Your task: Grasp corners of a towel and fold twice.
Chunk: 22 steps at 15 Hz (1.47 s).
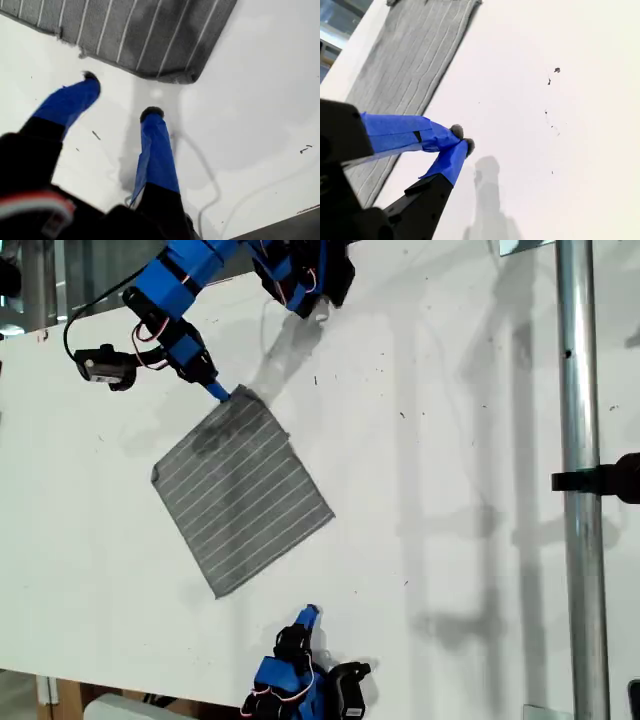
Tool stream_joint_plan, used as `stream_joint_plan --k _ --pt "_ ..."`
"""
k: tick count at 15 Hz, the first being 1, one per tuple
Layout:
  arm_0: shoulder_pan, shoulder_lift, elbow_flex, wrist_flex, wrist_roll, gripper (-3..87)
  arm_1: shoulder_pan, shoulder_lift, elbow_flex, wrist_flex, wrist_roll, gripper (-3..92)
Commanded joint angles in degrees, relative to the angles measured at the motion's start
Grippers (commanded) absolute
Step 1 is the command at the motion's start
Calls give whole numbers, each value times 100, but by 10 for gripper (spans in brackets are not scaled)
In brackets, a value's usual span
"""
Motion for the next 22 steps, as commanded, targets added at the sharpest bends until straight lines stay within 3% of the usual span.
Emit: stream_joint_plan --k 1,5,13,22 --pt "18 35 26 -26 -70 -29 -114 -26 -545 88 -88 385" --pt "26 35 26 -26 -53 -29 44 -255 -510 26 -149 407" --pt "44 35 26 -26 -44 -29 290 -1459 905 -2057 -756 401" --pt "70 35 26 -9 -105 -29 949 -2382 1002 -2619 -914 386"
